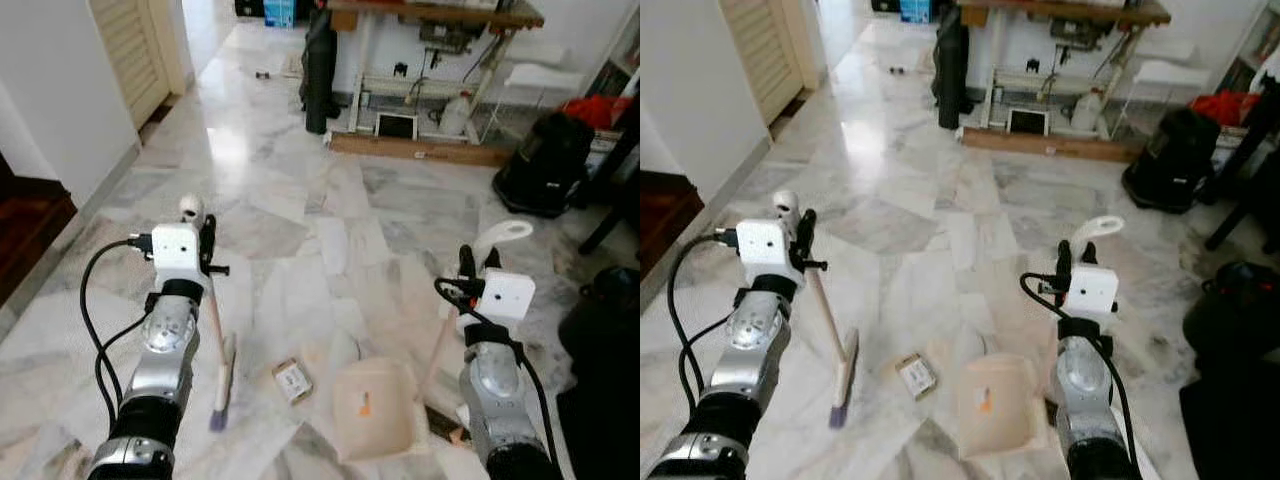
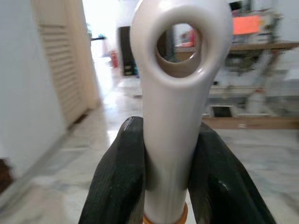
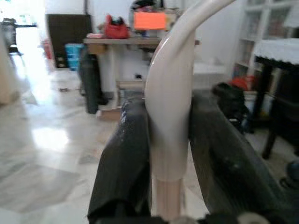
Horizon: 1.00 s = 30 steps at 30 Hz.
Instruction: Sweep floor
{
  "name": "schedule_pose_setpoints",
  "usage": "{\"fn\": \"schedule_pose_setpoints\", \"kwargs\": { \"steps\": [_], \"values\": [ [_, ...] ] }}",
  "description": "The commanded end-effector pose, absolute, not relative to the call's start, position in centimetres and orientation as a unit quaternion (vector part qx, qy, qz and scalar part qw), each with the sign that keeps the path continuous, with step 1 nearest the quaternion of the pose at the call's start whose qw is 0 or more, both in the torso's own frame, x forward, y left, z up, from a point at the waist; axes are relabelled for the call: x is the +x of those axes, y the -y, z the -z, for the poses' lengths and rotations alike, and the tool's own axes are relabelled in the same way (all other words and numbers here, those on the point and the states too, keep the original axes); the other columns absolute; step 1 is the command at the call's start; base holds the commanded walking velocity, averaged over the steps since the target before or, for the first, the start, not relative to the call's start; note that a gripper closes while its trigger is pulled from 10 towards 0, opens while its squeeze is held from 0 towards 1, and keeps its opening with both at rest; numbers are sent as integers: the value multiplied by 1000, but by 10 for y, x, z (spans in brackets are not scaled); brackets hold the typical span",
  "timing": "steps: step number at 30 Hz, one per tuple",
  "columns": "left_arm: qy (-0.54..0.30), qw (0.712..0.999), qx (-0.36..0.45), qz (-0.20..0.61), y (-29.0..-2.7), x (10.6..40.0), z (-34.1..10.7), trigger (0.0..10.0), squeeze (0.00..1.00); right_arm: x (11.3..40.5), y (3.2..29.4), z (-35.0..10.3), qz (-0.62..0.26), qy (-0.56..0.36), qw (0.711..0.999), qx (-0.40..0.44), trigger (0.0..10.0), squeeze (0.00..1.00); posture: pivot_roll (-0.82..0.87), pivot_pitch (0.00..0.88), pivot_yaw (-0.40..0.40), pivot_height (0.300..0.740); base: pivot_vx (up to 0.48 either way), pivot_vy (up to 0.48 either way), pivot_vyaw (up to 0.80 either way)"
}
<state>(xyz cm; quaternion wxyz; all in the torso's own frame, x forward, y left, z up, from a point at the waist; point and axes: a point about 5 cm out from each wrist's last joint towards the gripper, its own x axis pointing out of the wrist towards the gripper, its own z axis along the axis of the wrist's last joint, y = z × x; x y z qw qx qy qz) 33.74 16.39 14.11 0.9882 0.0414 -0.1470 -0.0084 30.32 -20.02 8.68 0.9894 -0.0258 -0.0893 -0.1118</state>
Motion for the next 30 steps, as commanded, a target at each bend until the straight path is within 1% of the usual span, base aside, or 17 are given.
{"fn": "schedule_pose_setpoints", "kwargs": {
  "steps": [1,20,30],
  "values": [
    [179,983,41,4,-168,339,-155,10000,0,309,197,-101,104,121,987,-28,10000,0,84,49,-45,740,349,0,0],
    [179,983,45,1,-170,340,-157,10000,0,307,195,-100,104,119,987,-23,10000,0,84,73,-41,740,348,0,0],
    [173,984,41,4,-169,340,-154,10000,0,307,195,-100,105,121,987,-19,10000,0,82,59,-39,740,0,0,0]
  ]
}}
